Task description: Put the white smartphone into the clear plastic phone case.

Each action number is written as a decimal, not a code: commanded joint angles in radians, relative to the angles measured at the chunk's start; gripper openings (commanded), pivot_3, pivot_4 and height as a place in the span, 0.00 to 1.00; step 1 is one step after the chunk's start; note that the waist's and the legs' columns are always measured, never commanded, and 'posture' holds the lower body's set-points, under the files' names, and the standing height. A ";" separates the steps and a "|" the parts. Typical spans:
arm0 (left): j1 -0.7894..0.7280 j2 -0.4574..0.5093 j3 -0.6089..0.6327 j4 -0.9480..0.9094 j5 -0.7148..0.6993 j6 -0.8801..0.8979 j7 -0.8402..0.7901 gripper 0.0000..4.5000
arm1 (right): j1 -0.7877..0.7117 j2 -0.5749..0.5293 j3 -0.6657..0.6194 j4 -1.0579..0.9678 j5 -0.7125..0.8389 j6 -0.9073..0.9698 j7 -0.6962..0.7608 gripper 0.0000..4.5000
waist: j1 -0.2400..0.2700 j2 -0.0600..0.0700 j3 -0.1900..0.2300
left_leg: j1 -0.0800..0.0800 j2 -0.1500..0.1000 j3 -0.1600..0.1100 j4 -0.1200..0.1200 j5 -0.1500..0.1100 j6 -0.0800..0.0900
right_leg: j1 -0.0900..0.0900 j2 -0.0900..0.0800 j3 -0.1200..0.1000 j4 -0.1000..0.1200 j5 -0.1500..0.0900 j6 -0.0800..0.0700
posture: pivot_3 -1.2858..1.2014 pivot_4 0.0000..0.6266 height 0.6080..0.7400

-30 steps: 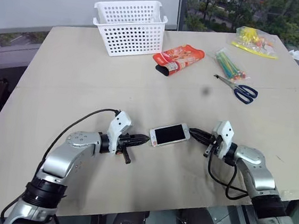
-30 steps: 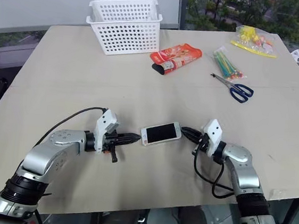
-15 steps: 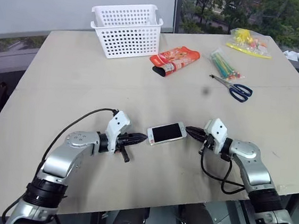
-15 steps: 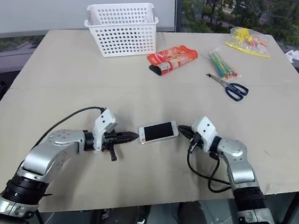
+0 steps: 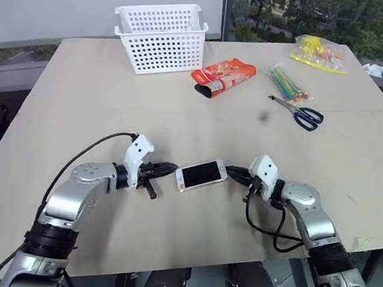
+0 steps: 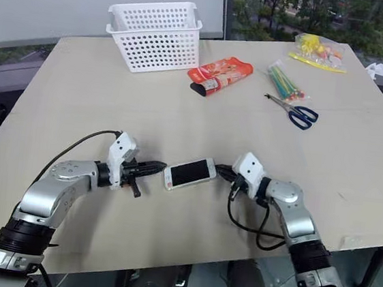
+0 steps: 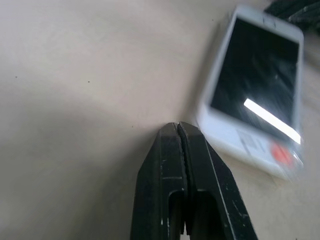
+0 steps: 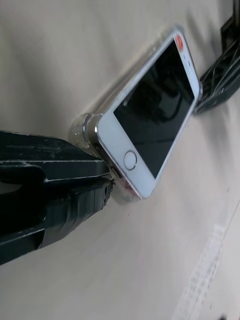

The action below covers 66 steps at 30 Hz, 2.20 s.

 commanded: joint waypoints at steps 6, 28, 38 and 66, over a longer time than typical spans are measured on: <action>-0.027 -0.054 -0.046 0.007 0.045 -0.020 0.042 0.00 | -0.015 0.005 0.028 -0.034 0.001 0.001 -0.007 0.01 | 0.003 0.000 0.000 | 0.000 -0.002 0.001 0.001 0.000 0.000 | 0.000 -0.001 0.001 0.000 0.000 0.000 | 0.52 0.24 1.00; 0.039 -0.019 -0.125 -0.094 0.045 -0.006 0.036 0.00 | -0.007 0.044 0.010 0.019 0.111 -0.005 0.020 0.01 | -0.001 -0.004 0.003 | 0.000 -0.001 0.002 0.002 0.000 0.000 | 0.000 0.000 0.003 0.000 0.000 0.000 | 0.52 0.24 1.00; 0.054 -0.026 -0.135 -0.086 0.058 -0.032 0.038 0.00 | -0.041 -0.035 0.115 0.104 -0.033 -0.032 0.064 0.01 | -0.002 -0.005 -0.005 | 0.004 0.000 0.003 0.002 0.000 0.000 | 0.001 0.002 0.005 0.001 0.000 0.000 | 0.52 0.24 1.00; 0.070 -0.032 -0.146 -0.079 0.057 -0.038 0.038 0.00 | -0.087 0.022 0.090 0.166 -0.035 0.004 0.006 0.01 | -0.003 -0.007 -0.011 | 0.005 0.003 0.005 0.002 0.000 0.000 | 0.001 0.004 0.008 0.001 0.001 -0.001 | 0.52 0.24 1.00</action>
